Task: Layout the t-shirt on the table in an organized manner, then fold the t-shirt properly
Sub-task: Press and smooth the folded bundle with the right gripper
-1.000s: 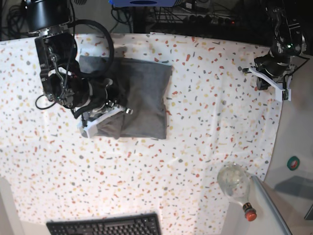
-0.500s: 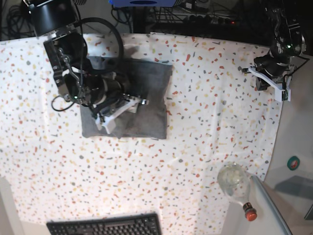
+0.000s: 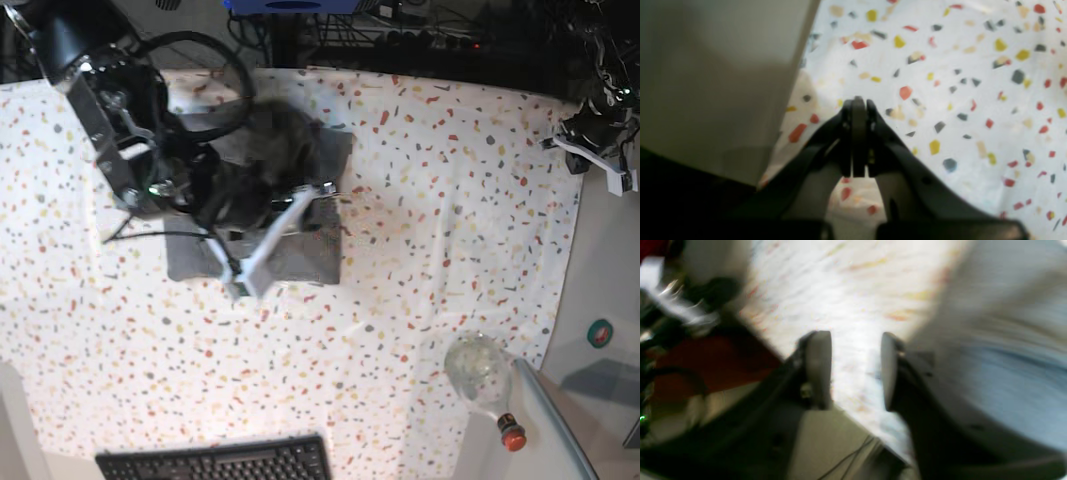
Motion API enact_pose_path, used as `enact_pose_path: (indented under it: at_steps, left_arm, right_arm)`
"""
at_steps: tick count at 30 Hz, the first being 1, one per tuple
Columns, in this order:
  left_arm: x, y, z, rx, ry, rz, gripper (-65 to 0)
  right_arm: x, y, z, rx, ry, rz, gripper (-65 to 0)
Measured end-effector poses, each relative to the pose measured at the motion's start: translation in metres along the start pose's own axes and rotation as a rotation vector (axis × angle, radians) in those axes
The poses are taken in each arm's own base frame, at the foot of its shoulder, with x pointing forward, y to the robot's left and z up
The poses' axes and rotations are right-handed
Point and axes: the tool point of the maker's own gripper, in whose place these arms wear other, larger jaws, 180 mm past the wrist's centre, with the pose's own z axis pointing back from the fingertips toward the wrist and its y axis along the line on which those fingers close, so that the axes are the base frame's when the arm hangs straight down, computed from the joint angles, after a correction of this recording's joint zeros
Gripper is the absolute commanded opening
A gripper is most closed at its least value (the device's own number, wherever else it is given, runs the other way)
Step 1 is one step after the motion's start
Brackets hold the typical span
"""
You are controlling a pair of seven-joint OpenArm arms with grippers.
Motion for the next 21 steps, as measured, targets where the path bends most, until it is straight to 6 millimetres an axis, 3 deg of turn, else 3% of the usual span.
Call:
enact_pose_path:
  at_steps: [1,5,9,11,16,21]
  left_arm:
    - [-0.001,0.009,0.002,0.006,-0.002,0.003,-65.0]
    - [-0.004,0.053,0.018,0.091,-0.016,0.055,-65.0]
    - [-0.003,0.054,0.019,0.090,-0.021,0.058,-65.0]
    - [-0.003,0.049,0.018,0.078,-0.021,0.056,-65.0]
    - [-0.002,0.050,0.017,0.080,-0.025,0.059,-65.0]
    - [-0.003,0.048,0.017,0.076,-0.024,0.063,-65.0]
  right_arm:
    - [0.000,-0.026,0.008,-0.069,-0.019,-0.077,-65.0]
    - [0.000,-0.099,0.025,-0.227,-0.102,-0.280,-65.0]
    - [-0.022,-0.149,0.009,-0.345,-0.044,-0.361,-65.0]
    - [-0.025,-0.158,0.001,-0.375,-0.025,-0.349,-65.0]
    - [-0.024,-0.156,-0.017,-0.374,-0.011,-0.322,-65.0]
    - [-0.022,-0.133,-0.031,-0.333,0.013,-0.278,-65.0]
